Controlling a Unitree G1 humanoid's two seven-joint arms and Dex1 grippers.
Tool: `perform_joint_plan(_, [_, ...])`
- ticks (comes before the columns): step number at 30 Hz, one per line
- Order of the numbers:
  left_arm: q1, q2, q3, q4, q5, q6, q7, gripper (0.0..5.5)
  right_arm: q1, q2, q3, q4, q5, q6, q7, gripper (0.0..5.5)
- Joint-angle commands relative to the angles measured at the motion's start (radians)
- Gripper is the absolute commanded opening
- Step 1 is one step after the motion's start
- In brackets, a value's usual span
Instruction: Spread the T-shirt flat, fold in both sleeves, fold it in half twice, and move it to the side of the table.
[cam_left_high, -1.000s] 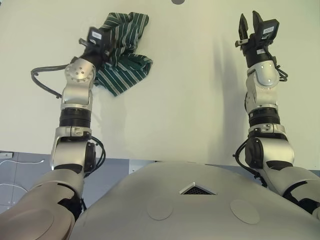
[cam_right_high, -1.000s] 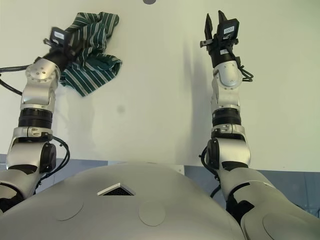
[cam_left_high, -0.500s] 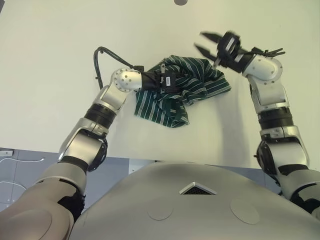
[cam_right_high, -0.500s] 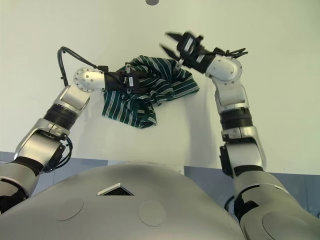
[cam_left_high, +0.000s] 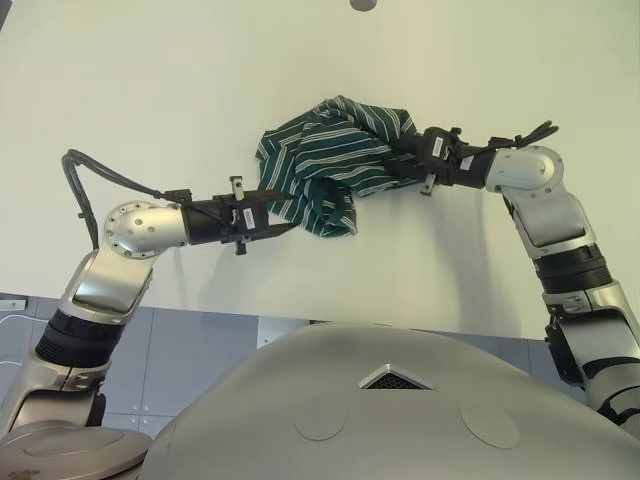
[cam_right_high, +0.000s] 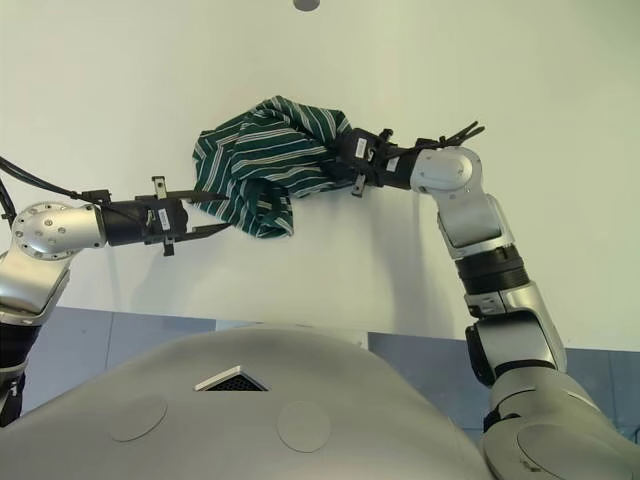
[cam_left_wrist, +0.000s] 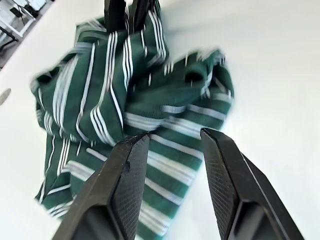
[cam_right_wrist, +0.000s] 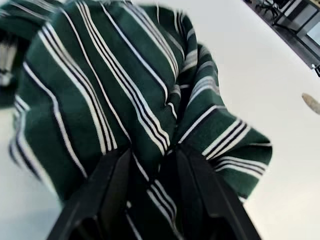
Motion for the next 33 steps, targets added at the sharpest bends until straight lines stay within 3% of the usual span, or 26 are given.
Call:
perform_joint_plan(1, [-0.076, -0.068, -0.077, 0.151, 0.19, -0.004, 0.113, 1.87, -0.052, -0.01, 0.019, 0.091, -0.09, -0.02, -0.036, 1.58])
perform_joint_plan(7, [-0.123, -0.009, -0.083, 0.374, 0.334, 0.013, 0.188, 1.87, -0.049, -0.035, -0.001, 0.055, -0.091, -0.017, -0.026, 1.58])
perform_joint_plan(13, [-0.18, 0.031, -0.025, 0.511, 0.329, -0.003, 0.241, 1.87, -0.038, -0.051, 0.004, 0.045, -0.099, -0.01, -0.015, 1.58])
perform_joint_plan(17, [-0.08, -0.031, 0.123, 0.151, -0.077, 0.058, 0.117, 1.87, -0.012, -0.01, -0.023, -0.065, -0.002, 0.062, 0.013, 1.58])
perform_joint_plan(21, [0.063, 0.073, 0.275, -0.053, -0.181, 0.156, 0.047, 1.87, 0.043, -0.027, -0.057, -0.101, 0.019, 0.1, -0.006, 1.58])
perform_joint_plan(28, [0.112, 0.092, 0.032, -0.011, 0.09, 0.068, 0.029, 1.87, 0.025, -0.062, -0.057, -0.036, -0.031, 0.071, -0.018, 1.58])
perform_joint_plan(33, [0.024, 0.043, -0.021, 0.062, 0.206, -0.01, 0.101, 1.87, 0.024, -0.053, -0.046, -0.044, -0.024, 0.068, 0.001, 1.58])
